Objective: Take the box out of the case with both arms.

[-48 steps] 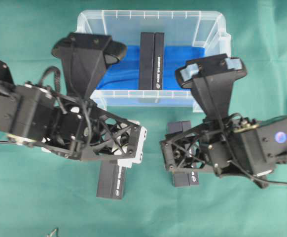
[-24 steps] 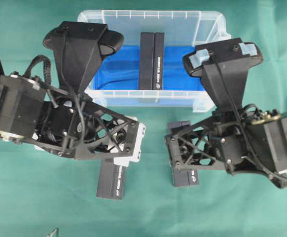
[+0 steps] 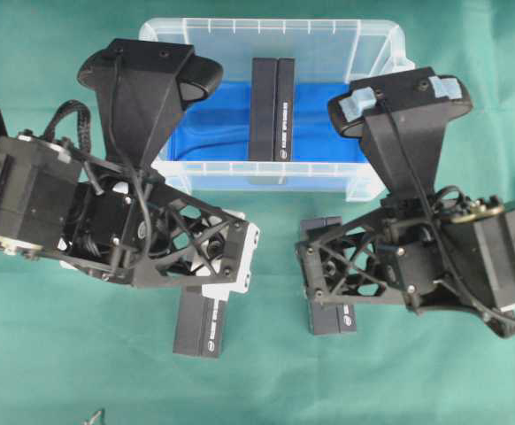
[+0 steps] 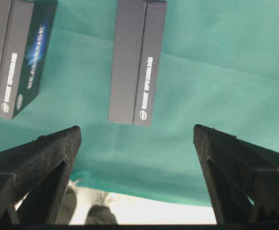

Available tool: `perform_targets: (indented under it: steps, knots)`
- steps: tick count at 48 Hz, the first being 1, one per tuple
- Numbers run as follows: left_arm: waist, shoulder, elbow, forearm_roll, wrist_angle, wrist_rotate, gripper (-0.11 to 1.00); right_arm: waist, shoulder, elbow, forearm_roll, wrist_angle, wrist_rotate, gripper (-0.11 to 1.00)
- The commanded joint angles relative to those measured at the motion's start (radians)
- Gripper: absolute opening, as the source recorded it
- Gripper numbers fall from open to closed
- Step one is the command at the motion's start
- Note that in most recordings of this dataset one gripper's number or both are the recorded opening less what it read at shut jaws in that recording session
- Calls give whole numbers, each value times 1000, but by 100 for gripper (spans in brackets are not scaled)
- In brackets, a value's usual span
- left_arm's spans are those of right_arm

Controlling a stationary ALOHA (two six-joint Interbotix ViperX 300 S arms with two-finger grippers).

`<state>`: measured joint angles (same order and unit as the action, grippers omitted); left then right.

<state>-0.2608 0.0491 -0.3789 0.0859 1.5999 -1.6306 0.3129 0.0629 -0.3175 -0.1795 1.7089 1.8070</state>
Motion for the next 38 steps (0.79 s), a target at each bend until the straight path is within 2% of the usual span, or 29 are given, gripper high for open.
perform_targets:
  steps: [1, 7, 17, 30, 38]
  knots:
    - [-2, -15, -20, 3, 0, 3, 77, 0, -32, -23, -5, 0, -3, 95]
    - [-2, -17, -15, 3, 2, 6, 77, 0, -34, -23, -5, 0, -11, 95]
    - [-9, -51, 29, 3, 38, 5, 77, 0, -46, -14, 3, 25, -71, 95]
    - [-25, -176, 175, 3, 63, -32, 77, 2, -135, 72, 18, 132, -61, 95]
    - [-38, -258, 282, 3, 63, -66, 77, 3, -199, 149, 25, 141, -63, 95]
